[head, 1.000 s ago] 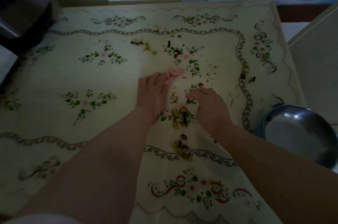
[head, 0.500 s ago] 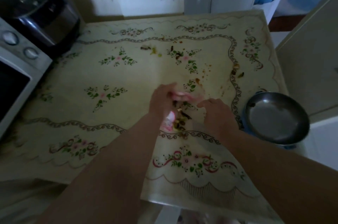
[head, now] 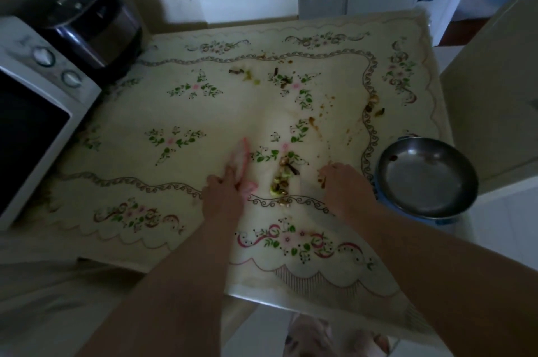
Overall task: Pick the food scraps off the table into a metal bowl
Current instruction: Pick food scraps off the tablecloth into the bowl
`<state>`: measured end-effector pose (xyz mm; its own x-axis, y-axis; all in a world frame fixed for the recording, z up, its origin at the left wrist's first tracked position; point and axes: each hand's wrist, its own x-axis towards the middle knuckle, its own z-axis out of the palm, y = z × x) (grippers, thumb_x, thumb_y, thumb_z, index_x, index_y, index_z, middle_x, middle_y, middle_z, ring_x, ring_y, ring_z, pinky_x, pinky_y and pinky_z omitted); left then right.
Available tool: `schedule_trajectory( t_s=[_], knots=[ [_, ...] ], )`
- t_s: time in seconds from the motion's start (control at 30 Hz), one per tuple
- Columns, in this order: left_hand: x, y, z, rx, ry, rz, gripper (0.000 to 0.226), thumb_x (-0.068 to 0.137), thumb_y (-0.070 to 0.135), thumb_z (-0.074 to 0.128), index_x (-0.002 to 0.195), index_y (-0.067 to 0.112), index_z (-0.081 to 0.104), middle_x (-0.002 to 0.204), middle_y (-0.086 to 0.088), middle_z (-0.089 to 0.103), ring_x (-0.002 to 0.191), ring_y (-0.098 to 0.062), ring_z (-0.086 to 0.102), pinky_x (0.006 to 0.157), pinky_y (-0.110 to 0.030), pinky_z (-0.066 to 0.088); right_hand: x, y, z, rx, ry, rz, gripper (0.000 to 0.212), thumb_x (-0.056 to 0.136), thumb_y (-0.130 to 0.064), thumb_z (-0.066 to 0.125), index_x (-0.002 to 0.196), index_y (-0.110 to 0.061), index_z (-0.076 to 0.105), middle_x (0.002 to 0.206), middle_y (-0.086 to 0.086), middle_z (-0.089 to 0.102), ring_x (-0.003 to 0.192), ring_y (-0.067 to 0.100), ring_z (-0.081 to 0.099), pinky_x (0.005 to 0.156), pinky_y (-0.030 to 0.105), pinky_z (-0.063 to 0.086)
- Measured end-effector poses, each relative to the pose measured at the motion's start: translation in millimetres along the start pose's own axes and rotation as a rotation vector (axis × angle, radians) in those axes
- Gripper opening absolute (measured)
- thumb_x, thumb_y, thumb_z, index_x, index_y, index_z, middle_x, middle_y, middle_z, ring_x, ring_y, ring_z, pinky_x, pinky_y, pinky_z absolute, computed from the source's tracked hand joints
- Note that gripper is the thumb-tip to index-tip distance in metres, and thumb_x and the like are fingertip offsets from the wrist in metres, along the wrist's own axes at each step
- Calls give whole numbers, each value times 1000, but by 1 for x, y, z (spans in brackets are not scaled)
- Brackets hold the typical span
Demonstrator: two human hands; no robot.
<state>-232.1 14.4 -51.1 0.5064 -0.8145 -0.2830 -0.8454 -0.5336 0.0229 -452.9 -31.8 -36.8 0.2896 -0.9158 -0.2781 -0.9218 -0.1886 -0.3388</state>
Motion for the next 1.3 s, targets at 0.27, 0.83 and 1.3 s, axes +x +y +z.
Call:
schedule_trajectory(
  t_s=[0.27, 0.83, 1.3],
  knots=[
    [-37, 97, 13, 134, -43, 136, 69, 98, 28, 49, 154, 25, 8, 135, -15, 31, 113, -30, 45, 84, -39, 51, -31, 24, -17, 123, 62, -39, 46, 88, -1, 46, 131, -18, 48, 128, 5, 49, 121, 23, 47, 97, 35, 46],
    [-58, 82, -7, -235, 195, 86, 42, 98, 10, 42, 134, 27, 53, 125, 0, 45, 102, -20, 55, 73, -28, 44, -60, 60, -35, 57, 307, -69, 37, 87, -6, 54, 119, -24, 59, 116, -1, 60, 110, 18, 52, 87, 31, 45],
    [-11, 35, -1, 213, -23, 108, 56, 94, 39, 54, 134, 4, 36, 131, -19, 41, 118, -34, 43, 98, -39, 40, -20, 13, -39, -171, 225, -18, 47, 87, -5, 46, 126, -30, 53, 120, -2, 61, 119, 20, 45, 98, 37, 34]
  ],
)
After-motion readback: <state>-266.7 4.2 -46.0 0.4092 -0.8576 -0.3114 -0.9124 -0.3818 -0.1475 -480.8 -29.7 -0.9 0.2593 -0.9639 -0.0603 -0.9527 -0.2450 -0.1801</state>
